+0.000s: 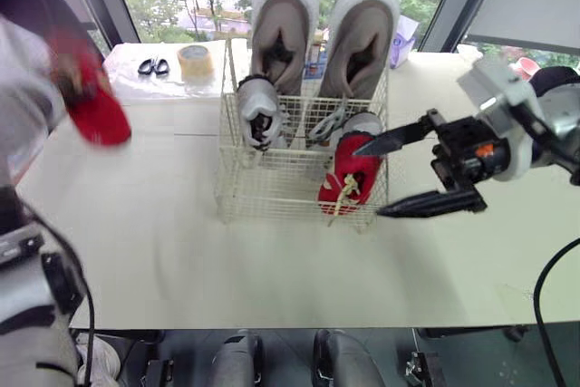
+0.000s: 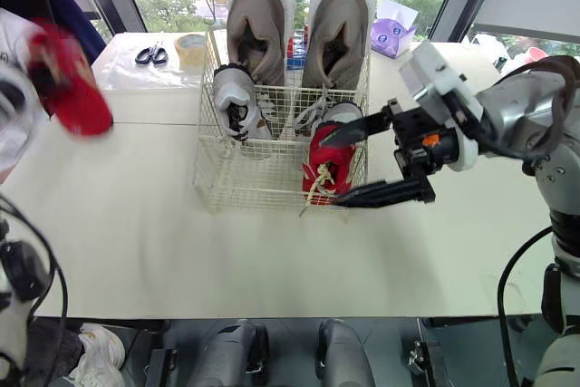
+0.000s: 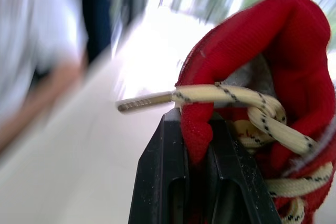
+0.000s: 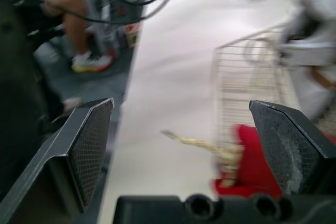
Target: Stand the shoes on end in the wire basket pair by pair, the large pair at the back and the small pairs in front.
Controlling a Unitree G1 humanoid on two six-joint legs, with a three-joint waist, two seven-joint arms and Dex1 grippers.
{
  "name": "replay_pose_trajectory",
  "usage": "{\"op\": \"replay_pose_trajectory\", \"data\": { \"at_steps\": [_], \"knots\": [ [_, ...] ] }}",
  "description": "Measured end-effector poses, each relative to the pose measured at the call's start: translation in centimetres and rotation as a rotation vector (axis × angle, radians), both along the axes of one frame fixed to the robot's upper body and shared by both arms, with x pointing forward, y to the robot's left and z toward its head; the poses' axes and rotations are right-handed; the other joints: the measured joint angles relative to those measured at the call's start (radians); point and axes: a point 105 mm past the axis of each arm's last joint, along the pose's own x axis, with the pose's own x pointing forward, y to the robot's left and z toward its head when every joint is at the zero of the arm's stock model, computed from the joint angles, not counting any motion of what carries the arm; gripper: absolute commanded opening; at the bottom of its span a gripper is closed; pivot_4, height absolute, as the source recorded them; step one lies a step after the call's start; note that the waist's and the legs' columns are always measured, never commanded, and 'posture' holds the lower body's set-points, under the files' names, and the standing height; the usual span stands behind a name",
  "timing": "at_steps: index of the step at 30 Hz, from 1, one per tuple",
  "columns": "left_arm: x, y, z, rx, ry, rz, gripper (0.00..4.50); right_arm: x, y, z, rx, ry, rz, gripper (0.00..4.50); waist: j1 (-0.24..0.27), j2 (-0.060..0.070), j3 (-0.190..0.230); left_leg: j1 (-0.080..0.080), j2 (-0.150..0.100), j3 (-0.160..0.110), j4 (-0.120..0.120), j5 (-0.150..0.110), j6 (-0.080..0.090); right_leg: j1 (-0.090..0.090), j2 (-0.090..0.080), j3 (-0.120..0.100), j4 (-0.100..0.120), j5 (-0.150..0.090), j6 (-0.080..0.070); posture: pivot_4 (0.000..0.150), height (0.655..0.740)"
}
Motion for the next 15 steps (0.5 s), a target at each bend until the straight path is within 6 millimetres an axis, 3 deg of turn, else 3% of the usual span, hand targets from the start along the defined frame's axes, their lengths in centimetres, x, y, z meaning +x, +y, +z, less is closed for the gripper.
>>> {"op": "replay_pose_trajectory", "data": {
  "at_steps": [1,3,7,9,15],
  "knots": [
    [-1.2,-1.5,2.4,0.027,-0.118,-0.041,0.04,0.3,-0.1,0.7,0.033,0.001,-0.008,4.50,-0.002,0.002,-0.001,0.001,0.000,0.003,0.000,0.001,0.003,0.000,0.000,0.000,0.000,0.000,0.000,0.150,0.7400],
    [-2.9,-4.7,4.2,0.102,-0.256,-0.150,0.04,0.4,-0.4,2.0,0.097,0.013,-0.011,4.50,-0.001,0.006,-0.001,0.006,0.000,0.006,-0.002,0.001,0.003,0.004,0.000,-0.002,0.000,0.000,0.001,0.150,0.7400],
    [-4.3,-14.1,2.0,0.304,-0.289,-0.494,0.04,0.6,-0.8,3.2,0.159,0.037,-0.028,4.50,0.006,0.004,0.000,0.008,0.003,0.005,0.000,0.001,0.004,0.007,0.006,-0.004,0.002,0.000,0.001,0.150,0.7400],
    [-5.7,-17.4,0.8,0.349,-0.315,-0.664,0.04,0.9,-0.6,3.0,0.156,0.053,-0.026,4.50,0.002,0.004,0.000,0.008,0.003,0.005,0.001,0.001,0.004,0.007,0.006,-0.003,0.002,0.000,0.001,0.150,0.7400],
    [-6.7,-18.9,-2.3,0.295,-0.302,-0.844,0.04,2.4,-1.0,2.2,0.147,0.093,-0.063,4.50,-0.004,0.005,0.000,0.014,0.007,0.007,0.000,0.002,0.003,0.008,0.011,0.000,0.006,0.000,0.001,0.150,0.7400]
  ]
}}
